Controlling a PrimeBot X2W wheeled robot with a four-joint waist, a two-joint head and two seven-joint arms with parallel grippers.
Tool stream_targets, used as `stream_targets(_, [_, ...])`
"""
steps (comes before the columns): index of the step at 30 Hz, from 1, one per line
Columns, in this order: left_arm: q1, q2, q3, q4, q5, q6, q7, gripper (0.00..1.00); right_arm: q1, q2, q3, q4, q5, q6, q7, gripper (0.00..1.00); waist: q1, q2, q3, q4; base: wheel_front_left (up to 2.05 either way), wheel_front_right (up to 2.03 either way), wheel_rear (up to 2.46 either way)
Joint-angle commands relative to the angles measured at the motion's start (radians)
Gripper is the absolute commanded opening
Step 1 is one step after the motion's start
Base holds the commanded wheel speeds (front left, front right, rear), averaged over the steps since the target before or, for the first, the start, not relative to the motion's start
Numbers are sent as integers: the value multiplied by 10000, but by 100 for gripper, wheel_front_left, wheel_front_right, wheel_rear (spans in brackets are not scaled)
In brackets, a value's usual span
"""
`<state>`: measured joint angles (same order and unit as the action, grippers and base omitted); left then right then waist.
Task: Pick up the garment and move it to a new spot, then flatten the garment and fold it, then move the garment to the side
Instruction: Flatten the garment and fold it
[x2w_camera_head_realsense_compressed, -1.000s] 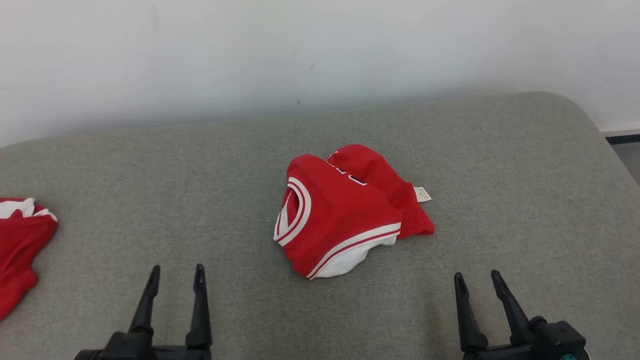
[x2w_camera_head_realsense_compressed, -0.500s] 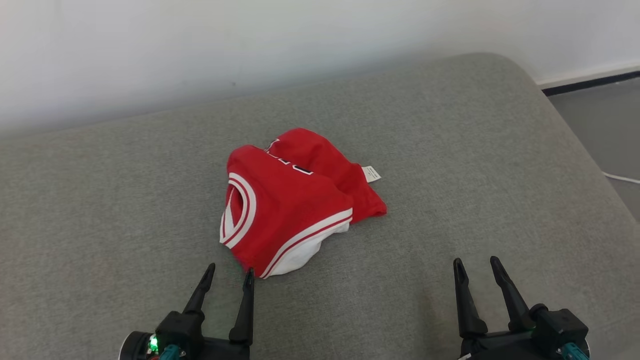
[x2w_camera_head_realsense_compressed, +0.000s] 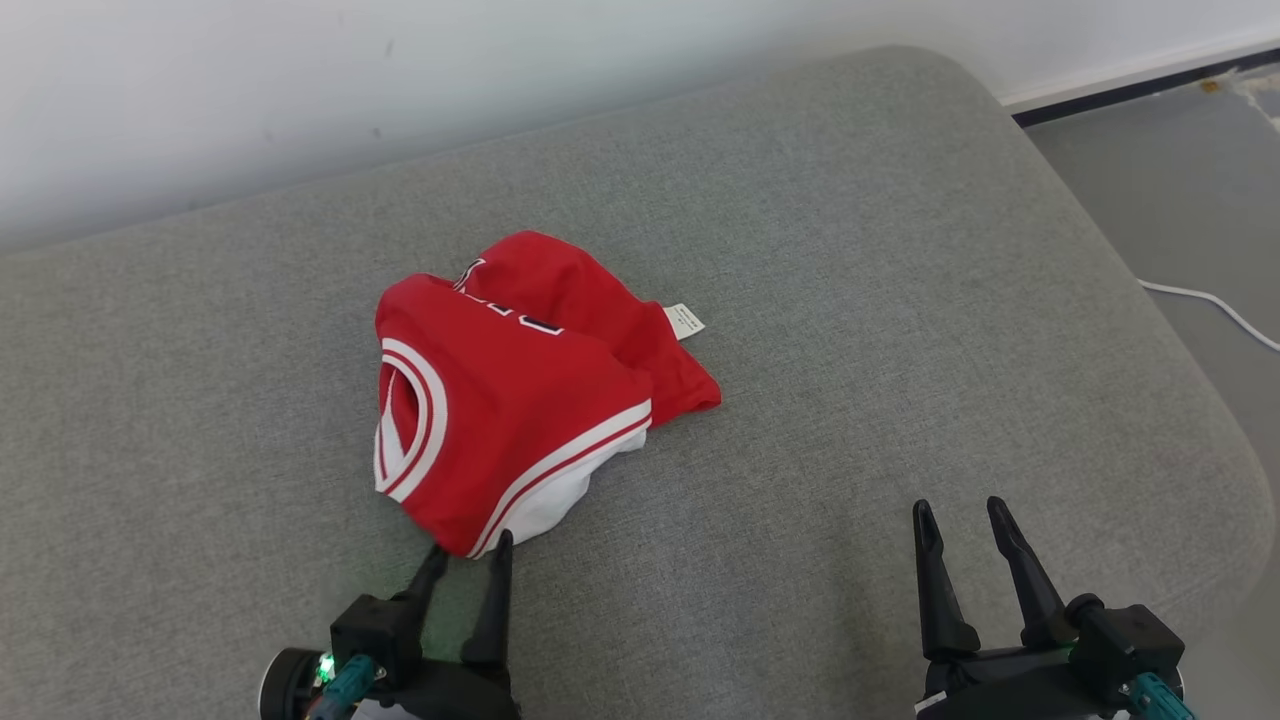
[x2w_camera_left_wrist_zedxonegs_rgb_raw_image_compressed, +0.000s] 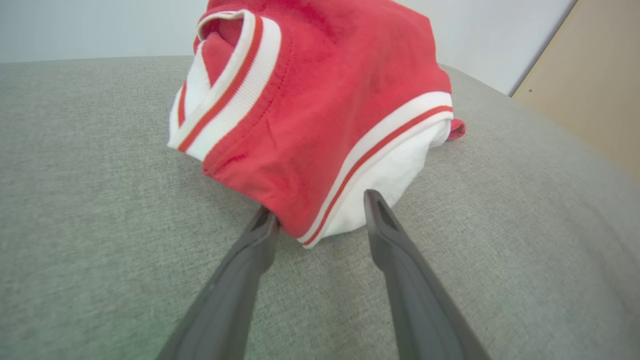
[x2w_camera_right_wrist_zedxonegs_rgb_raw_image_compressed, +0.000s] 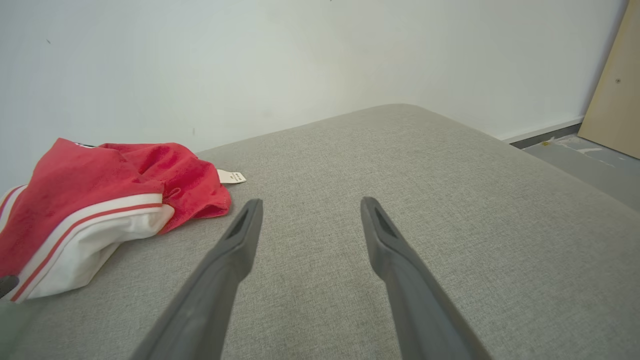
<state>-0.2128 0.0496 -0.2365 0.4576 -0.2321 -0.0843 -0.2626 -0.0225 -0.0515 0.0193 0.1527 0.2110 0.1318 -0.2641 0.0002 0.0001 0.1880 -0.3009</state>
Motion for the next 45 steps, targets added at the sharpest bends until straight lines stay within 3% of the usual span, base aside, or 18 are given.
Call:
stream_targets(1, [-168,16,-45,-23,-109,-4,-33,0,-55,23,-26,-2,-74,-22,-5,100,-2,-1,-84,73,0,0,0])
stream_targets(8, [-164,16,-92,-545,-426,-7,-34,0,149,22,-73,-5,-79,-22,-5,100,-2,-1,-316,425,0,0,0])
stream_targets(19, [1001,34,152,-2223,-34,-204,-33,0,579,23,-90,50,64,-22,-5,100,-2,-1,-924,2041,0,0,0])
stream_targets(24, [1598,329,590,-2618,108,-284,-34,0,666,22,13,78,108,-22,-5,100,-2,-1,-1069,2568,0,0,0])
stream_targets(31, [2404,644,1469,-2511,168,-157,-34,0,630,19,87,137,118,-22,-5,100,-2,-1,-1117,2637,0,0,0])
stream_targets(38, [2618,514,1741,-1823,255,-204,-34,0,730,19,28,204,65,-22,-5,100,-2,-1,-1168,2434,0,0,0])
stream_targets(39, [2556,467,1817,-1862,233,-208,-34,19,751,20,6,203,54,-22,-5,100,-2,-1,-1179,2426,0,0,0])
stream_targets(40, [2495,432,1888,-1947,271,-192,-34,68,762,20,-16,200,42,-22,-5,100,-2,-1,-1186,2424,0,0,0])
stream_targets(41, [2445,389,1970,-2029,324,-152,-34,100,770,22,-35,200,31,-22,-5,100,-2,-1,-1196,2428,0,0,0])
stream_targets(45, [2319,254,2274,-2391,428,-118,-33,100,803,22,-118,200,-17,-22,-5,100,-2,-1,-1248,2495,0,0,0])
